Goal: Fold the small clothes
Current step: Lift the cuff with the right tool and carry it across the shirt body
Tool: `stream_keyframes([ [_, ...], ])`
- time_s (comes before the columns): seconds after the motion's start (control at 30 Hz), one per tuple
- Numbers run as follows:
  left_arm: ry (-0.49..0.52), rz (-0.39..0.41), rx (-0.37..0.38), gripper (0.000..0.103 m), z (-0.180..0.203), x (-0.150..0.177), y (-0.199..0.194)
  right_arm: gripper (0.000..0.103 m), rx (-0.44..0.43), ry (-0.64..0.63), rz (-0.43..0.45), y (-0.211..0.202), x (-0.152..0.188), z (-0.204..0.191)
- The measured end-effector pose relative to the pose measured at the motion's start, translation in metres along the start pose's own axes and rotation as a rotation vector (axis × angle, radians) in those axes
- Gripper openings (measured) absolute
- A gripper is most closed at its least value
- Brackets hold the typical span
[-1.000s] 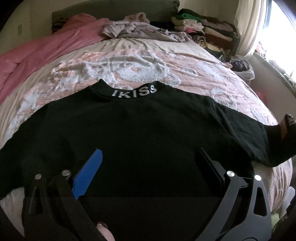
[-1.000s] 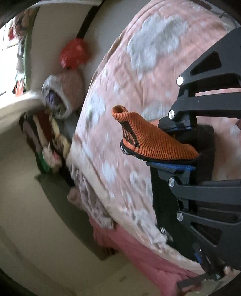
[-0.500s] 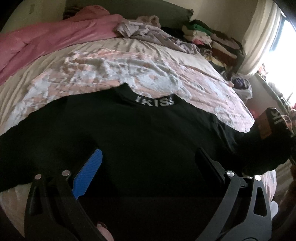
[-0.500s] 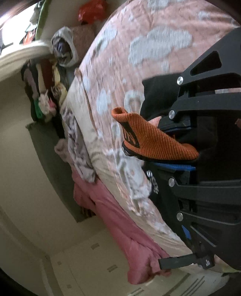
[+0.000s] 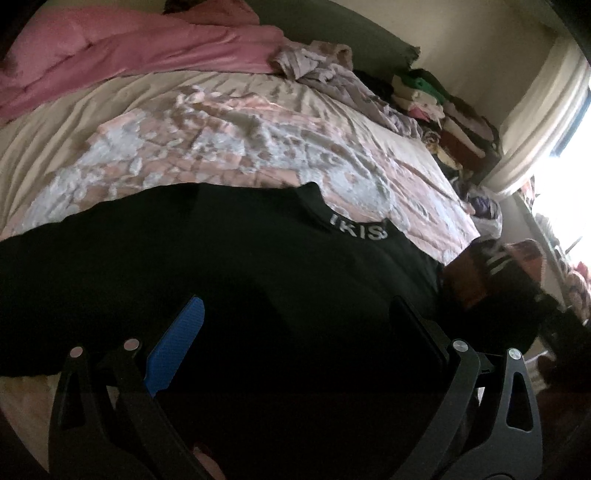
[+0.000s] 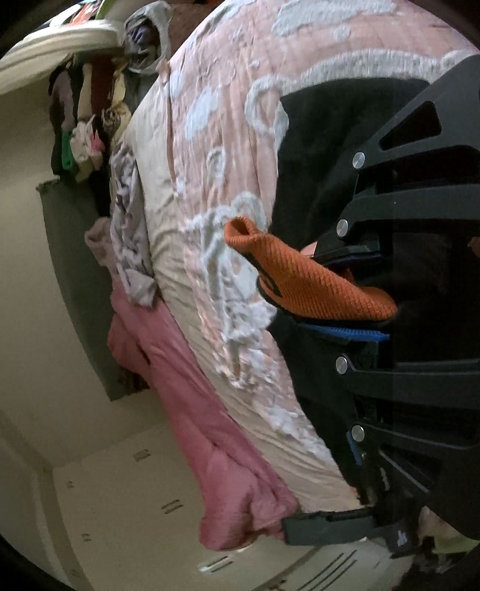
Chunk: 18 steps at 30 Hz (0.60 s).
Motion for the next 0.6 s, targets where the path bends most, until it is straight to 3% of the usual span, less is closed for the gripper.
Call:
stream_keyframes([
  [0.13, -0.041, -0.012, 0.021, 0.094, -0.014, -0.003, 0.0, 0.031, -0.028, -0.02, -0.006, 0.017, -0.001, -0.018],
  [0.27, -0.071, -0.038, 0.06, 0.094, -0.021, -0.001, 0.002, 0.057, -0.065, -0.033, 0.026, 0.018, -0.006, -0.03],
  [0.4, -0.077, -0.076, 0.105, 0.094, -0.022, 0.007, 0.006, 0.057, -0.029, -0.054, 0.018, 0.011, -0.005, -0.024],
  [0.47, -0.064, -0.108, 0.125, 0.09, -0.016, 0.016, 0.009, 0.058, 0.007, -0.061, 0.002, 0.006, 0.001, -0.015],
  [0.53, -0.045, -0.139, 0.131, 0.073, -0.007, 0.026, 0.015, 0.06, 0.053, -0.056, -0.017, 0.002, 0.009, -0.002],
  [0.6, -0.018, -0.166, 0.12, 0.069, 0.002, 0.036, 0.022, 0.061, 0.074, -0.042, -0.021, -0.002, 0.015, 0.006],
])
Point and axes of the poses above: each gripper's, at about its wrist camera, not at the fingertips, and y roughly the way its jaws point, z to its right, x to its underside, the point moved 4 cm from there along y, roughly the way its jaws point, and after that the axes turned 15 degrees about -y, right-handed, at the moved point
